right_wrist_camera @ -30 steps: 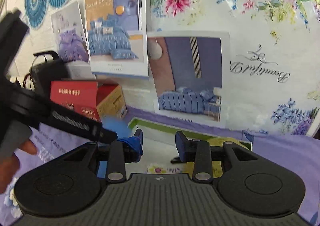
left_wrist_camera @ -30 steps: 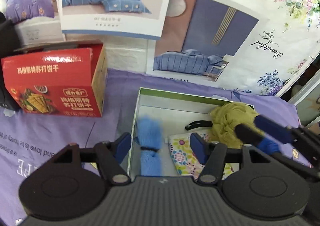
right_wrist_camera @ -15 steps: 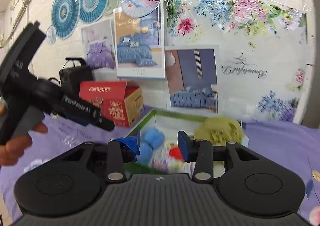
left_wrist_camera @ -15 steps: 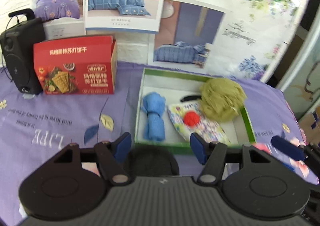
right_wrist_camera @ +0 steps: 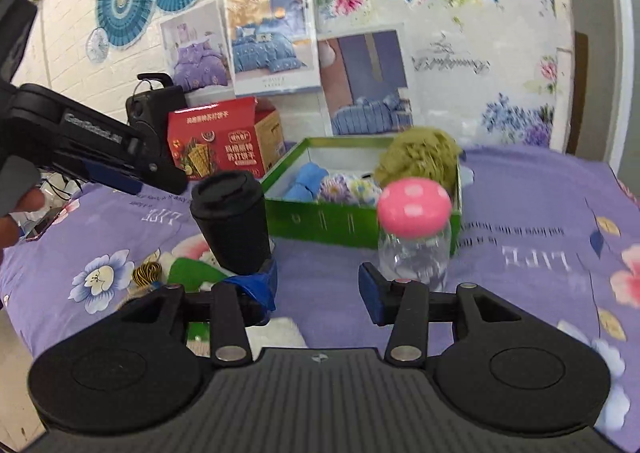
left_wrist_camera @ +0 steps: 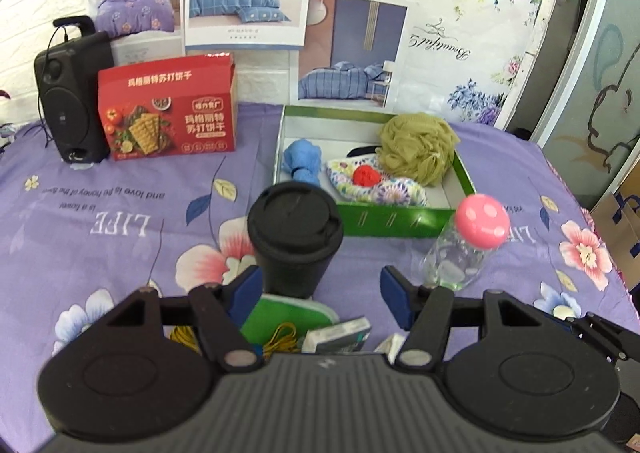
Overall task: Organize soft objects
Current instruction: 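Grasp the white towel roll at its tag band with the right gripper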
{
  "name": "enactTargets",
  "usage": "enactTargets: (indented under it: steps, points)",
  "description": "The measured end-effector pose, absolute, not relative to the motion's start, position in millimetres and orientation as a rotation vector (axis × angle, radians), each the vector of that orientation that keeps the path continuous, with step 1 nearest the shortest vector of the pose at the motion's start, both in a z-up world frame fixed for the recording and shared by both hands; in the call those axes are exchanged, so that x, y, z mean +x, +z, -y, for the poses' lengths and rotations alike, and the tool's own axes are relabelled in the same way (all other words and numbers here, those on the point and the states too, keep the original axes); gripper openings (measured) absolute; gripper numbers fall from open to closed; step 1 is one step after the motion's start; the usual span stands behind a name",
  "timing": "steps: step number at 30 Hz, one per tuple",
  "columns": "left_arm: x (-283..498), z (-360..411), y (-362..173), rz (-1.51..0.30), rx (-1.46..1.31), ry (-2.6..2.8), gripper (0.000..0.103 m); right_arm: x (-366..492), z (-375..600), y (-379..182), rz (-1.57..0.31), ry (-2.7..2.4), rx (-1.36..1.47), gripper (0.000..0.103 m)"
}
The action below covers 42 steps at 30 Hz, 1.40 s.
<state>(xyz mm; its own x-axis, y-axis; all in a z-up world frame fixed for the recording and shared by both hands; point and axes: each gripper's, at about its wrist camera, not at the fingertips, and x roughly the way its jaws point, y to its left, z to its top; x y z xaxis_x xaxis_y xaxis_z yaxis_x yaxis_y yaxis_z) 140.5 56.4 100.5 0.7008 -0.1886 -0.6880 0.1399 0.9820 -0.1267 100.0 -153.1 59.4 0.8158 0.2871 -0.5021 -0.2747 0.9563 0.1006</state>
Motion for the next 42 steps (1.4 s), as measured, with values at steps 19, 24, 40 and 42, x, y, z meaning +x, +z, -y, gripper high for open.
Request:
enactTargets:
  steps: [19, 24, 40, 42]
  points:
    - [52.5, -132.4, 11.5, -0.861, -0.049, 0.017, 0.063, 50.3, 155.6, -2.8, -0.578, 0.178, 0.063, 0.033]
    - [51.5, -132.7, 11.9, -0.856, -0.044, -0.002, 0.063, 57.8, 132.1, 1.6, -0.550, 0.233, -0.098, 0.035]
    - [54.5, -68.1, 20.1, -0.866, 0.084, -0.229, 0.063, 91.1, 116.0, -24.8, -0.715, 0.414, -0.500, 0.038]
    - [57.0, -63.9, 22.0, -0.864, 0.104, -0.228, 0.063, 99.9, 113.7, -31.6, -0.723, 0.412, -0.533, 0.039]
